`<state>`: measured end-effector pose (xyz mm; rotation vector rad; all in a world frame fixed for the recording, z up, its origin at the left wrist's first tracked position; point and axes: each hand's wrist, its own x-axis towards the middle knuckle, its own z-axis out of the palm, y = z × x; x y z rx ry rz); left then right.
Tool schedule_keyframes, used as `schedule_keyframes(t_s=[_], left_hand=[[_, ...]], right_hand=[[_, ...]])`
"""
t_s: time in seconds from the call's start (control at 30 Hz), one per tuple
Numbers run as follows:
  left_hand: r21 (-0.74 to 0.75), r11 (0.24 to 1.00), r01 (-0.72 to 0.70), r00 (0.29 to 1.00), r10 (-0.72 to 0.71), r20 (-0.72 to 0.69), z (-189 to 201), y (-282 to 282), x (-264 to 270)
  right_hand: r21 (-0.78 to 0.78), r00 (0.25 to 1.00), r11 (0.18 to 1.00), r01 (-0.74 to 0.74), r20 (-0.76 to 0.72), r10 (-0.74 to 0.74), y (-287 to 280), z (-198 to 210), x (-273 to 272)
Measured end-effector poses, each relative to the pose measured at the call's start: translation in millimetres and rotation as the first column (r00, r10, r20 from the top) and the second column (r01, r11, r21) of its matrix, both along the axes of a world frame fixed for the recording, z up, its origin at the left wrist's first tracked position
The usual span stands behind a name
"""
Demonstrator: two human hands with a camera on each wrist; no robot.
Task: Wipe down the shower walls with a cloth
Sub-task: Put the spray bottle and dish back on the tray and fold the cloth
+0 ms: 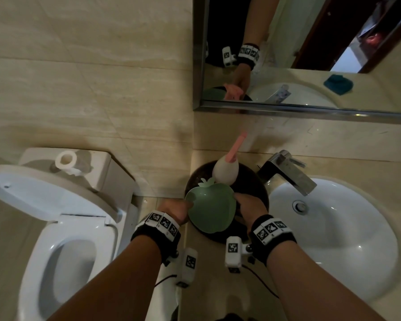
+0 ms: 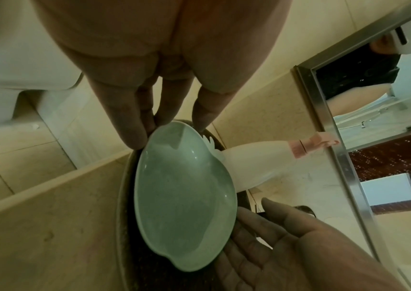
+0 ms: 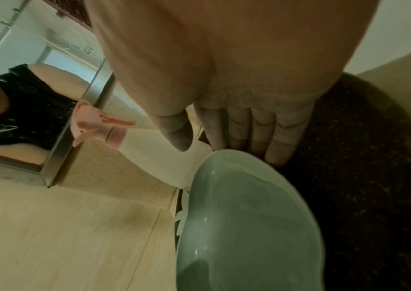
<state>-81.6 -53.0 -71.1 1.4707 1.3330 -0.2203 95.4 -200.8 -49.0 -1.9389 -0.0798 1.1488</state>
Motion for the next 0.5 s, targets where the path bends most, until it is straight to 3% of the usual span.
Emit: schedule_keyframes(t_s=[0.07,0.27,0.43,0.5], left_hand=[[-0.042,0.992,-0.115,0.993,0.116,0.019,-7.0,2.9,0.7],[-0.087,0.986,-0.14,0.988,0.145,0.054,-11.0,1.7,-0.2],[0.031,0.988,-0.149,0.987,0.147,0.057,15.7,8.0,1.2],[0.068,0.983,-0.168,0.982,0.161,0.103,29.9,12.3,4.0]], right_hand=[[-0.013,1.0,1.0,-0.018,0.009,0.019,-1.6,-10.0,3.3],[0.002,1.0,1.0,-0.012,-0.013,0.012,-0.8,-2.6,-0.8],[0.006,0.997,0.999,0.046,-0.065,-0.046,-0.3,21.1,-5.1],[0.006,0.988,0.991,0.136,-0.079,-0.135,-2.3,30.4,-3.4]])
